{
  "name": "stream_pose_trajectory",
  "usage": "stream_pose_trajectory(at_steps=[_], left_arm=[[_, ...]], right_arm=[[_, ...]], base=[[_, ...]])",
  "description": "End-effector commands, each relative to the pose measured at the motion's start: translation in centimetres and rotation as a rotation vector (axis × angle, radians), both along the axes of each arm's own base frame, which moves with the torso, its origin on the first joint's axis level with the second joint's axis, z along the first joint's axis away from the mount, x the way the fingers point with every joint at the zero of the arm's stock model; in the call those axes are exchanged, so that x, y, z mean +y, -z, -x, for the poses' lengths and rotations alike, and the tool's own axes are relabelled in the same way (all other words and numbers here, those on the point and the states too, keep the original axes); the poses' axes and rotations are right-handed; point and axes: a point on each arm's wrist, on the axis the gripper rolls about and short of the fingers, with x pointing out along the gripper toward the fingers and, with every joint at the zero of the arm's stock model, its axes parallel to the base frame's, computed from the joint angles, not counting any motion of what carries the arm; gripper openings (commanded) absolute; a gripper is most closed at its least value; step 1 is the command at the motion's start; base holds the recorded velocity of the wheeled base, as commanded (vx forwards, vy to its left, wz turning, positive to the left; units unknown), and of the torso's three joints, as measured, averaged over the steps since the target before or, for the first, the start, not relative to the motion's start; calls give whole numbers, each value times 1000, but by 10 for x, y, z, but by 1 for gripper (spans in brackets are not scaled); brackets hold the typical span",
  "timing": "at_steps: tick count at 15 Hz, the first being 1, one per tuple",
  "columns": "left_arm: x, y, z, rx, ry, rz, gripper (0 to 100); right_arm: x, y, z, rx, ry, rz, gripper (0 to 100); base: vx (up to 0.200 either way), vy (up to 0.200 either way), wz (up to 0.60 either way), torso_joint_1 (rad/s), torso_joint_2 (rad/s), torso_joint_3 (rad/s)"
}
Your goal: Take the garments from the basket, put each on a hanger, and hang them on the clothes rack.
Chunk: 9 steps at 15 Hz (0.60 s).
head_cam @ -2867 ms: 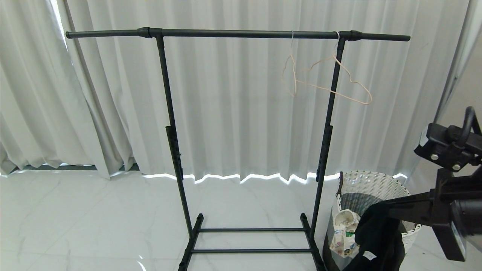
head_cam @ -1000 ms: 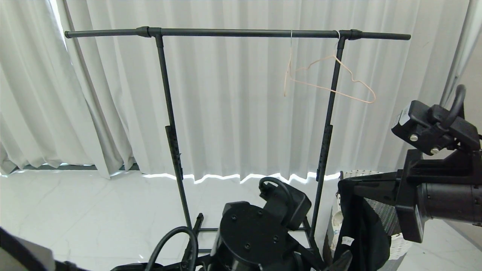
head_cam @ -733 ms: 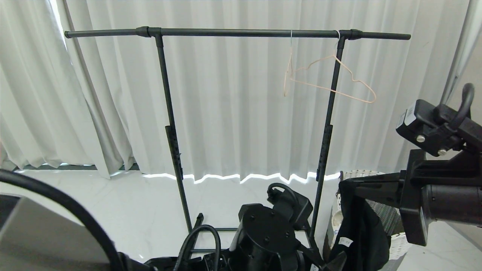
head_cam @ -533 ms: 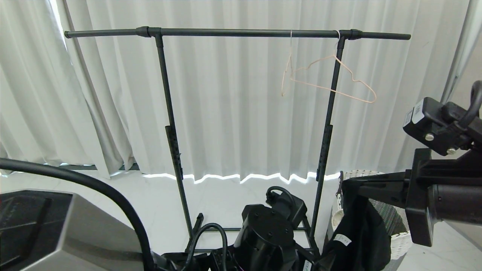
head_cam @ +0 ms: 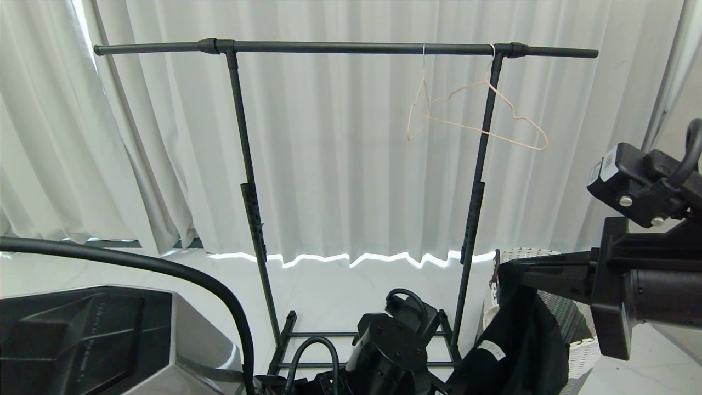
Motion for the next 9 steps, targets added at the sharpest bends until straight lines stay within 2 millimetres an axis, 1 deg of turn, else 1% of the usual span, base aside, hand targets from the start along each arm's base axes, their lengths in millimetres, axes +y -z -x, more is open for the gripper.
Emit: stream_pose_trajectory(at_steps=[1, 2, 3, 4, 5, 7, 9], left_arm=[[-1, -4, 3, -20, -21, 1, 0], [-2, -12, 10, -39, -35, 19, 0], [-2, -12, 10, -39, -35, 19, 0], [0, -41, 21, -68, -40, 104, 0], [5, -61, 29, -71, -40, 160, 0], [32, -95, 49, -62, -23, 154, 0], [63, -129, 67, -56, -15, 141, 0]], right_arm=[[-1, 3, 0, 6, 5, 8, 0], [-3, 7, 0, 15, 13, 18, 0], [-3, 7, 0, 15, 13, 18, 0], [-8, 17, 0, 25, 57, 53, 0], [-10, 19, 0, 21, 77, 60, 0], [-12, 17, -3, 13, 100, 53, 0], [-13, 14, -6, -8, 113, 31, 0]], base=[[0, 0, 0, 0, 0, 0], [0, 0, 0, 0, 0, 0], [0, 0, 0, 0, 0, 0], [0, 0, 0, 0, 0, 0], [0, 0, 0, 0, 0, 0], [0, 0, 0, 0, 0, 0], [0, 0, 0, 0, 0, 0]])
